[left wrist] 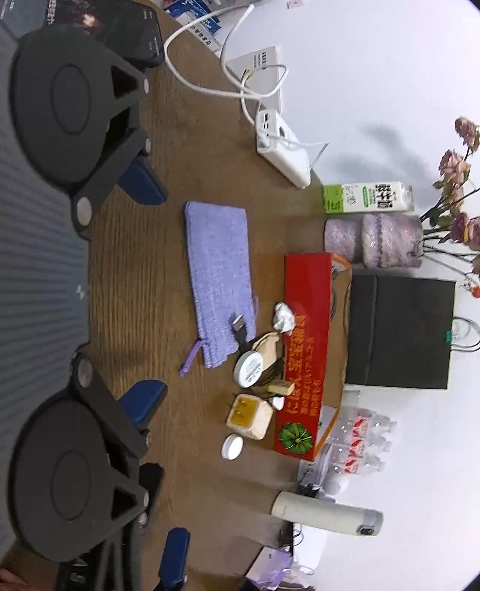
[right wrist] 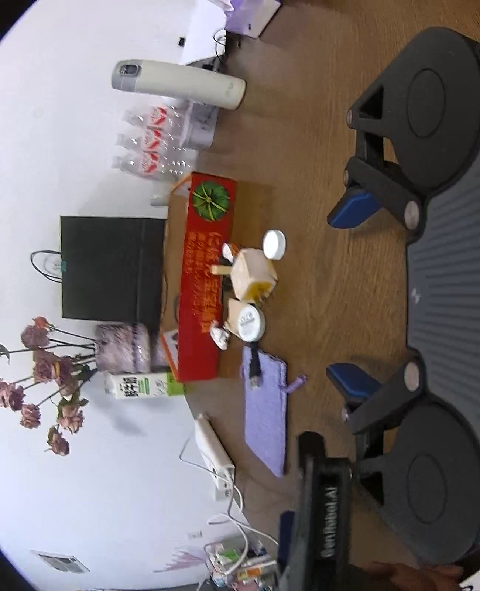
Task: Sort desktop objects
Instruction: 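Open both grippers over the box and pull back toward the table, then grasp the purple cloth pouch with the left gripper while the right gripper grasps the white plug adapter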
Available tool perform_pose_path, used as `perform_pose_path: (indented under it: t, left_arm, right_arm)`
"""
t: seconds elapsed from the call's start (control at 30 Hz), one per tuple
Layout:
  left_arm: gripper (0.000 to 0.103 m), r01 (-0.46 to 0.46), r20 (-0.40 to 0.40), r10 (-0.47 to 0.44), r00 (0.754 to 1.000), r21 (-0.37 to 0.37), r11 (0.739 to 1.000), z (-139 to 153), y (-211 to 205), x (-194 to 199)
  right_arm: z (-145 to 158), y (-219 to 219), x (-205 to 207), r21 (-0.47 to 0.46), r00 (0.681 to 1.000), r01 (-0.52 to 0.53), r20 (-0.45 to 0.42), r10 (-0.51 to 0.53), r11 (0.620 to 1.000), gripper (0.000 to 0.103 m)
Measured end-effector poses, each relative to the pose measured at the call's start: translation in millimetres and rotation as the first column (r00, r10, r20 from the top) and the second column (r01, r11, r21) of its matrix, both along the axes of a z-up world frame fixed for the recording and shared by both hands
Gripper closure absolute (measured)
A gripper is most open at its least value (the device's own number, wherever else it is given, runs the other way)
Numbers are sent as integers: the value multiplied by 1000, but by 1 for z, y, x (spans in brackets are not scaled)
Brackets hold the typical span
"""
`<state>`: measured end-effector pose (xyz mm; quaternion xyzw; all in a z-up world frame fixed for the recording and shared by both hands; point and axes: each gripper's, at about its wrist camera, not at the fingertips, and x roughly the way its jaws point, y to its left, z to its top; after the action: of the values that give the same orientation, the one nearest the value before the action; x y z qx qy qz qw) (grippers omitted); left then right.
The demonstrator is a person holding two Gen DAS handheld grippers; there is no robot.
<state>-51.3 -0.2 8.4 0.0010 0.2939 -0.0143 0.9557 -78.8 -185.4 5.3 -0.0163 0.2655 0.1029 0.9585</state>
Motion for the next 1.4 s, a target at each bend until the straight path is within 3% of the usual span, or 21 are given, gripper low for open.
perform_pose_path:
  t: [0.27, 0.5, 0.63, 0.73, 0.87, 0.93, 1.03, 1.1, 1.13, 1.2, 1.27, 1.4]
  left_arm:
    - [0, -16, -26, 16, 1000, -1, 1000, -1, 4, 16]
    - [0, -25, -5, 25, 1000, 52, 998, 8, -2, 52]
    - [0, -2, -4, 2, 1000, 38, 999, 7, -6, 67]
    - [0, -5, -9, 6, 1000, 75, 997, 2, -12, 79]
    - [0, -29, -73, 35, 997, 82, 996, -4, -12, 103]
    - [0, -21, -137, 28, 990, 47, 999, -9, -8, 116]
    - [1, -34, -170, 32, 985, -6, 999, -10, -1, 124]
    - [15, -38, -152, 39, 988, 7, 999, -9, -1, 122]
    - [24, -32, -133, 32, 991, 5, 999, -9, 0, 119]
    - [47, -24, -111, 25, 993, 8, 1000, -8, -1, 113]
    - [86, -22, -107, 22, 994, 2, 1000, -6, -3, 109]
    - [92, -24, -110, 20, 994, -39, 999, -4, -1, 99]
  right_arm:
    - [6, -7, 18, 22, 1000, -18, -11, 18, 1000, 28]
    - [19, -3, 50, 16, 999, -34, 2, 34, 999, 38]
    - [23, 1, 70, -11, 999, -41, 19, 41, 999, 38]
    - [22, 3, 91, -28, 999, -47, 0, 47, 998, 38]
    - [16, 5, 124, -38, 998, -49, -42, 47, 998, 38]
    - [14, 5, 141, -12, 997, -26, -78, 25, 1000, 38]
    - [9, 6, 157, 36, 993, -39, -106, 43, 999, 38]
    - [6, 10, 164, 20, 993, -34, -114, 36, 999, 39]
    - [5, 10, 166, 13, 993, -29, -113, 31, 999, 46]
    - [4, 9, 166, 25, 993, -30, -112, 33, 999, 48]
    - [4, 9, 164, 25, 993, -38, -110, 41, 999, 48]
    - [7, 3, 155, 60, 990, -59, -127, 66, 996, 49]
